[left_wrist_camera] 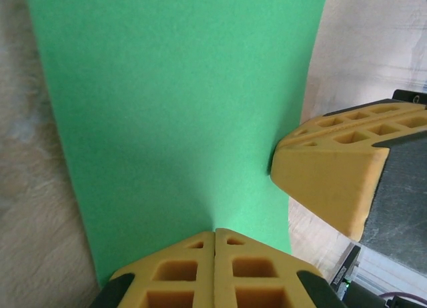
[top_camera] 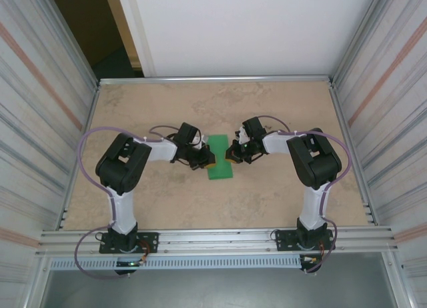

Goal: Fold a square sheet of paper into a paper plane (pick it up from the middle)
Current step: First fold the square sheet of paper in half at the center of the table.

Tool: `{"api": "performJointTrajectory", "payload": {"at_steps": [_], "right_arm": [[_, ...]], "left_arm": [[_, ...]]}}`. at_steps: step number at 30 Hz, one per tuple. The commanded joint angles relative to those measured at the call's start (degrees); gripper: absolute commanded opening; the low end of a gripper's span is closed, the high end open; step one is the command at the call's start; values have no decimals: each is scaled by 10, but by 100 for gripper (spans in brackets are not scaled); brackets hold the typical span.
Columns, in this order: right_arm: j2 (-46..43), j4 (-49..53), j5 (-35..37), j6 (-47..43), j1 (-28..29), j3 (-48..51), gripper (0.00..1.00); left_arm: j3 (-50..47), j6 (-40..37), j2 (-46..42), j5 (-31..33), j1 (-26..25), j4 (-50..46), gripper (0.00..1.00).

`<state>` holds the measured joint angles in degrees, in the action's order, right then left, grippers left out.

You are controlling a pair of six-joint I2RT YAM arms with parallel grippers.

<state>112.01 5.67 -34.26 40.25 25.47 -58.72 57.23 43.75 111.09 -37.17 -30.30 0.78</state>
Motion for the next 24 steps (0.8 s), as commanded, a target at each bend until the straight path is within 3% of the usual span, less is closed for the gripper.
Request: {"api": "performJointTrajectory", "payload": {"at_steps": [1,6,12,18,24], "right_arm": [[78,126,175,4,-8,54,0],[78,126,175,4,-10,55,0],[78,125,176,4,-11,58,0],[81,124,177,4,-11,58,0],[80,124,177,3,-10,58,0]], "left_arm": [[-47,-25,-12,10,23,-42,5],[-89,-35,-92,10,68,-69,5],[-70,-9,-168,2,50,-61,6],[-26,37,-108,7,-23,-7,6],[-2,45,-61,23,-32,-10,5]]}}
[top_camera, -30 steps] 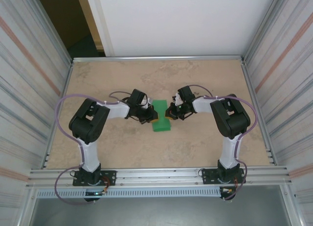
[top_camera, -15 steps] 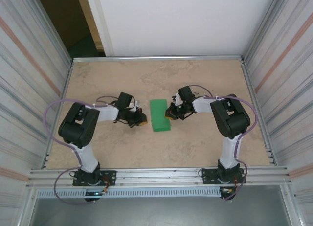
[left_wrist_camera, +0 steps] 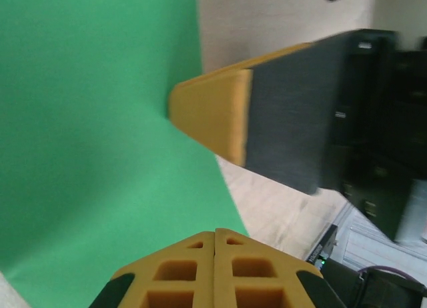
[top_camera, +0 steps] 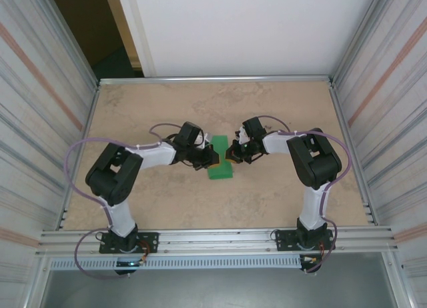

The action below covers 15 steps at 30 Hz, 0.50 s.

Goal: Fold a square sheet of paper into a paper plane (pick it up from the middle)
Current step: First fold the square sheet of paper in half at the center of the table.

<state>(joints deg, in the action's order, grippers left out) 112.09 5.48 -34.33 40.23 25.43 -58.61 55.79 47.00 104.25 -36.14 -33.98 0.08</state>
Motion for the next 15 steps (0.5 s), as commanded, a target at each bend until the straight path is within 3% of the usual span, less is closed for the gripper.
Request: {"api": "performJointTrajectory", "payload": {"at_steps": [1,15], "right_arm": [[79,126,178,3,-10,57,0],[83,123,180,2,-10,58,0]], "left_arm": [[13,7,11,16,4,-9,5],[-70,-30,10,1,21,-49,5]]}}
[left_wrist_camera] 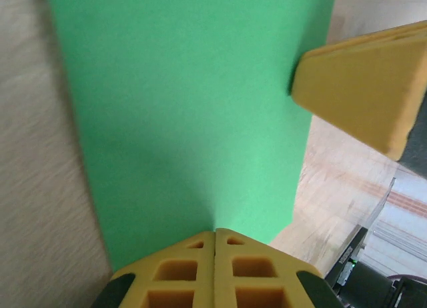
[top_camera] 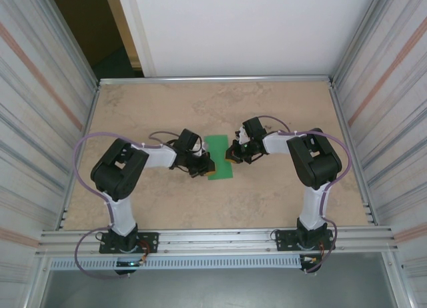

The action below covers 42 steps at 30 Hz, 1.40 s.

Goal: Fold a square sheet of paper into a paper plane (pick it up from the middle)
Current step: First fold the square sheet of paper in half at the center of the table.

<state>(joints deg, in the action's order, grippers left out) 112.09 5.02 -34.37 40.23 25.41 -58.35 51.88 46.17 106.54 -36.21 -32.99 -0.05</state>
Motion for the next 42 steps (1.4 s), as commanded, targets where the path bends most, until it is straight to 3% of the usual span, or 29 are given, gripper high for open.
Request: {"api": "performJointTrajectory", "payload": {"at_steps": [1,6,10,14,20,26,33,36,42], "right_arm": [[84,127,180,3,-10,55,0],[82,126,180,3,-11,57,0],[80,127,181,2,-10,59,0],[80,127,181,2,-11,58,0],[80,127,181,2,-10,58,0],[78,129,182,1,-11,58,0],[73,131,187,3,-12,58,0],[70,136,189,0,-14,55,0],[65,139,185,-12,-10,50,0]], "left_arm": [[-44,-24,-16,1,17,-48,5],[-104,-34,-67,-6,66,-54,5],[-94,-27,-139,4,86,-68,5],[-53,-1,-155,-7,57,-33,6],[-1,18,-71,5,-13,-23,5],[-11,24,-30,6,-20,-17,5],[-88,6,-53,35,-20,-29,4],[-122,-10,-82,47,-8,-57,4],[-129,-30,-183,26,60,-78,5]]}}
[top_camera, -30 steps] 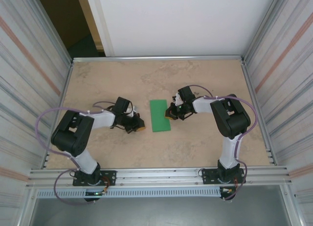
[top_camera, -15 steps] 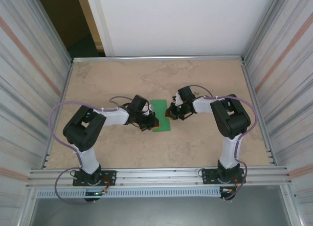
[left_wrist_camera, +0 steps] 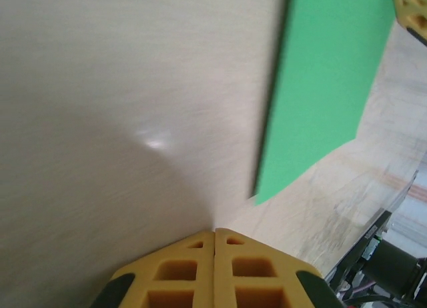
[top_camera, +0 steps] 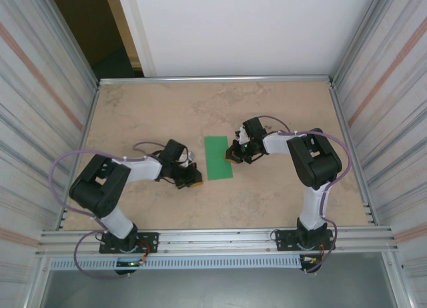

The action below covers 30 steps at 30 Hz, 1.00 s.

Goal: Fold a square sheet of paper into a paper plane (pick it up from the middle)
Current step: First fold the square sheet of paper in half at the center of the table.

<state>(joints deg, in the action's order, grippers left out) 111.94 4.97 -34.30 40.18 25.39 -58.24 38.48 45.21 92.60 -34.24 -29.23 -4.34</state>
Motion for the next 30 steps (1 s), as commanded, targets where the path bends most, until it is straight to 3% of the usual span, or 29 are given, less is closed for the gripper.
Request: {"api": "performJointTrajectory", "payload": {"at_steps": [1,4,8,12,15,19,30], "right_arm": [[60,141,187,-16,-5,46,0],[33,135,176,-24,10,37,0],[-2,135,131,-32,27,-5,0],[-56,141,90,-23,34,-67,11],[-111,140,72,-8,32,-87,25],[-191,146,99,6,26,-61,39],[-314,127,133,101,28,97,61]], "left_arm": [[15,-21,-57,3,27,-29,5],[60,-17,-61,5,27,-6,5],[109,8,1,-1,27,46,5],[144,42,71,-14,27,115,5],[167,51,111,-23,25,137,5],[184,52,144,-28,14,150,5],[184,53,190,1,11,127,5]]}}
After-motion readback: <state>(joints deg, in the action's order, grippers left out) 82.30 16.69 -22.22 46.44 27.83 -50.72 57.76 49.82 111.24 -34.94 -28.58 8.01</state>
